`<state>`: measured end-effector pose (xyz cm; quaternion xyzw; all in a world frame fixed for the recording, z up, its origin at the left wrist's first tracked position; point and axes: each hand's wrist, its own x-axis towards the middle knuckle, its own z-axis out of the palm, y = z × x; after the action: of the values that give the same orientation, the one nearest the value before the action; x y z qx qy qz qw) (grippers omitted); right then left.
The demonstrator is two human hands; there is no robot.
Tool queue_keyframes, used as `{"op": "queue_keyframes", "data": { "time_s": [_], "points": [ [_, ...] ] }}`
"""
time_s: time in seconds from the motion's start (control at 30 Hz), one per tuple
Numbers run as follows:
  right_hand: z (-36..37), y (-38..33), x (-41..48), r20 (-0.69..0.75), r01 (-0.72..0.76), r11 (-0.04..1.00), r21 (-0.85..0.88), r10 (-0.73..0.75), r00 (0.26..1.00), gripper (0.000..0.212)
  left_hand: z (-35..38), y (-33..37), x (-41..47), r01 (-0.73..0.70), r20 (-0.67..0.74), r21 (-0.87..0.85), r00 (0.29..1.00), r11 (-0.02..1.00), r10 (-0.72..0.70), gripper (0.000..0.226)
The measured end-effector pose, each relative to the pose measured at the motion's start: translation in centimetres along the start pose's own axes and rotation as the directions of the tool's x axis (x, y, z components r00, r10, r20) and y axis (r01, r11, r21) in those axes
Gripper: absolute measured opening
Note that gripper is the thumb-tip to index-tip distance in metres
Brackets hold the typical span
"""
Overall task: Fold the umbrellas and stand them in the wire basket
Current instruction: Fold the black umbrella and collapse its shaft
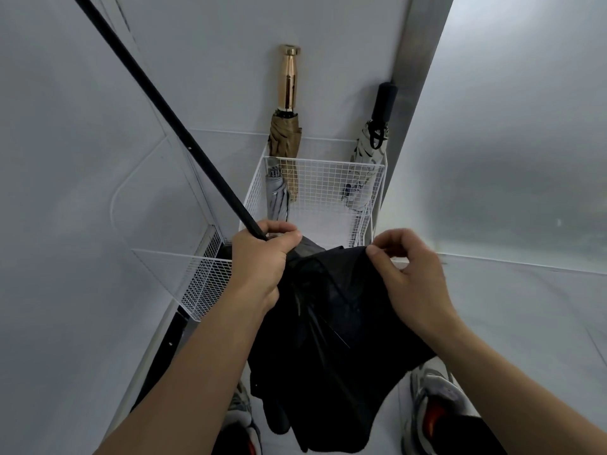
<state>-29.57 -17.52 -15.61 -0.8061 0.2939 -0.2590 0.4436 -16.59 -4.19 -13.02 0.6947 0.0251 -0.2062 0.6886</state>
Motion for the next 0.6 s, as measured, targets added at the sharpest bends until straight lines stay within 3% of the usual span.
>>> {"op": "queue_keyframes", "data": {
  "time_s": [0.1, 0.17, 0.27, 0.37, 0.43, 0.5, 0.57, 0.6],
  "points": [
    [0.0, -1.2, -1.4, -0.119, 0.202, 0.976, -0.075, -0.21, 0.97, 0.008, 0.1, -0.2, 0.2, 0.008, -0.08, -0.057, 0.997, 0.998, -0.013, 0.012],
    [0.1, -2.1, -2.8, -0.041, 0.336, 0.938, -0.082, -0.34, 0.939, 0.018, 0.1, -0.1, 0.3, -0.001, -0.136, -0.093, 0.991, 0.996, -0.012, 0.009],
    [1.2, -2.7, -4.8, 0.249, 0.278, 0.949, -0.151, -0.236, 0.939, 0.043, 0.2, -0.1, 0.5, -0.03, -0.219, -0.133, 0.976, 0.991, 0.0, 0.013],
    [2.4, -2.9, -5.2, 0.274, 0.158, 0.952, -0.262, -0.084, 0.958, 0.061, 0.3, -0.2, 0.6, -0.037, -0.271, -0.178, 0.963, 0.983, -0.012, 0.015],
    [2.9, -2.9, -4.9, 0.239, 0.08, 0.965, -0.251, -0.019, 0.971, 0.053, 0.5, -0.3, 0.5, -0.043, -0.287, -0.205, 0.958, 0.978, -0.018, 0.015],
    [3.2, -2.7, -4.6, 0.238, 0.004, 0.982, -0.189, 0.042, 0.97, 0.028, 0.8, -0.5, 0.3, -0.054, -0.298, -0.225, 0.955, 0.973, -0.015, 0.015],
    [3.1, -2.8, -4.5, 0.279, -0.1, 0.994, 0.033, 0.087, 0.956, 0.005, 1.1, -0.5, 0.1, -0.067, -0.306, -0.235, 0.952, 0.97, -0.009, 0.015],
    [2.9, -3.2, -4.6, 0.329, -0.149, 0.977, 0.156, 0.091, 0.94, 0.003, 1.1, -0.5, 0.2, -0.077, -0.316, -0.237, 0.949, 0.969, -0.002, 0.015]
  ]
}}
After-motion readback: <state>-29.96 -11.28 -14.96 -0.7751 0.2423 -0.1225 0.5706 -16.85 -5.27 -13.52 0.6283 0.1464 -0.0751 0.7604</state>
